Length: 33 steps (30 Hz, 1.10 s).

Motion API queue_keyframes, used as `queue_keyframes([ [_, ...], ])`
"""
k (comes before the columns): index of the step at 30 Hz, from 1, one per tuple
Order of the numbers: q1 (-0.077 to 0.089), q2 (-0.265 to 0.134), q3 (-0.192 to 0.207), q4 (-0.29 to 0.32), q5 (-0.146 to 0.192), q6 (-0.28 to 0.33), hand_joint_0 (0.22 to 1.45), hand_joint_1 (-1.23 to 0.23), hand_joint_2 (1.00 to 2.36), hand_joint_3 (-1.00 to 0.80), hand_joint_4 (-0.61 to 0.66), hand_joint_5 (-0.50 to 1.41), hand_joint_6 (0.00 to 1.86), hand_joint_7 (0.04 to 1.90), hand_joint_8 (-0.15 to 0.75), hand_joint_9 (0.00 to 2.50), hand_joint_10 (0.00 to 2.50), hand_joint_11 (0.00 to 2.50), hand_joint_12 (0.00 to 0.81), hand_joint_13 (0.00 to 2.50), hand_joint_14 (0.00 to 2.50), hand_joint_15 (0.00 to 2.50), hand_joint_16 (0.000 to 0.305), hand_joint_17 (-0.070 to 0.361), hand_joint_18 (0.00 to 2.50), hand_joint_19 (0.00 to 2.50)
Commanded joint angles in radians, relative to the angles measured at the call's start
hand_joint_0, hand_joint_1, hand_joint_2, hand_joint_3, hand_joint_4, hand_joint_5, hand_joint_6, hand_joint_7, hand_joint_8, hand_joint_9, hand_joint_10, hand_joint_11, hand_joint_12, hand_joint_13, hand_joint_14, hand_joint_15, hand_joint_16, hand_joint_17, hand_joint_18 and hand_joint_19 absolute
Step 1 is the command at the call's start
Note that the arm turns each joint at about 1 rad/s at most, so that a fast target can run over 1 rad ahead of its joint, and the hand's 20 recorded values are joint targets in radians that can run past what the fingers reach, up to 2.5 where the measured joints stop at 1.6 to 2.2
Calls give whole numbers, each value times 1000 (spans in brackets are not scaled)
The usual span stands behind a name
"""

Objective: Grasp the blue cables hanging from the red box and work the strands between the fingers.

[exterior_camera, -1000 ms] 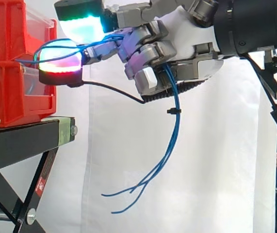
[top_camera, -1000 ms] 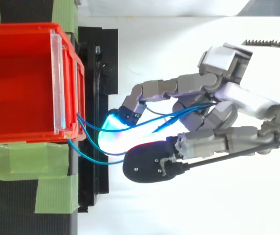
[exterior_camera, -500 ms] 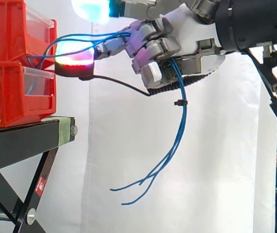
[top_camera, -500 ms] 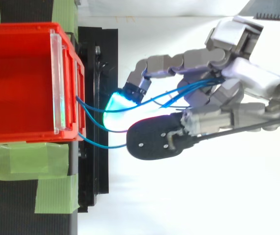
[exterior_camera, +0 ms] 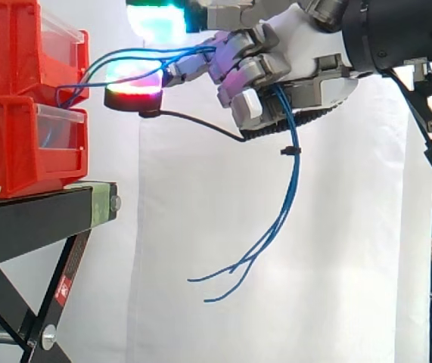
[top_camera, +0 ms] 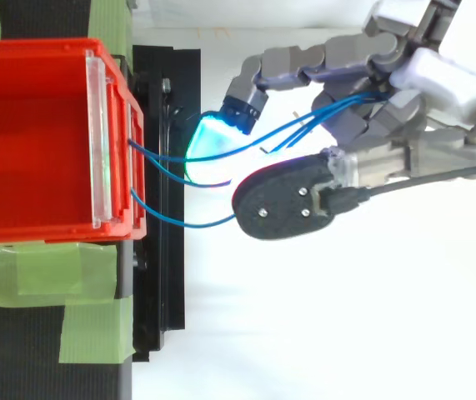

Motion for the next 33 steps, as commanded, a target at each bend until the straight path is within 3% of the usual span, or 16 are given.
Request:
queue_keyframes([
  [1, 0, 7, 0, -10, 0, -5, 960, -730, 1021, -219, 393, 475, 19, 1074, 548, 1372, 2500, 2500, 622, 1800, 2500, 1605, 222, 167, 2419, 660],
  [9, 0, 9, 0, -10, 0, -5, 1143, -676, 1000, 356, 354, 515, 19, 1082, 548, 1372, 2500, 2500, 622, 1800, 2500, 1605, 222, 167, 2419, 660],
  [11, -2, 7, 0, -12, 0, -5, 1104, -675, 1115, 343, 343, 506, 19, 1095, 548, 1372, 2500, 2500, 622, 1800, 2500, 1605, 222, 167, 2419, 660],
  [14, -2, 9, 0, -16, 0, -5, 946, -724, 1322, 195, 357, 446, 18, 1092, 548, 1372, 2500, 2500, 622, 1800, 2500, 1605, 222, 167, 2419, 660],
  [17, -3, 10, 0, -16, -1, -5, 895, -804, 1218, 194, 365, 309, 17, 1085, 548, 1372, 2500, 2500, 622, 1800, 2500, 1605, 222, 167, 2419, 660],
  [18, -3, 10, 0, -16, -1, -5, 881, -816, 1079, 157, 355, 264, 16, 1091, 548, 1372, 2500, 2500, 622, 1800, 2500, 1605, 222, 167, 2419, 660],
  [19, -5, 10, 0, -16, -1, -5, 845, -792, 1174, 84, 350, 233, 13, 1118, 548, 1372, 2500, 2500, 622, 1800, 2500, 1605, 222, 167, 2419, 660],
  [20, -5, 10, 0, -16, -1, -5, 848, -793, 1169, 85, 348, 232, 13, 1120, 548, 1372, 2500, 2500, 622, 1800, 2500, 1605, 222, 167, 2419, 660],
  [21, -8, 17, 0, -18, -1, -5, 893, -800, 1128, 101, 326, 227, 12, 1126, 548, 1372, 2500, 2500, 622, 1800, 2500, 1605, 222, 167, 2419, 660],
  [22, -8, 21, 0, -19, -3, -6, 1016, -801, 1008, 142, 279, 216, 13, 1142, 548, 1372, 2500, 2500, 622, 1800, 2500, 1605, 222, 167, 2419, 660],
  [27, -11, 52, 0, -58, -11, -26, 1258, -770, 1013, 128, 204, 355, 15, 1227, 548, 1372, 2500, 2500, 622, 1800, 2500, 1605, 222, 167, 2419, 660],
  [33, -11, 75, 0, -90, -11, -60, 1262, -748, 1014, 111, 215, 526, 15, 1296, 548, 1372, 2500, 2500, 622, 1800, 2500, 1605, 222, 167, 2419, 660],
])
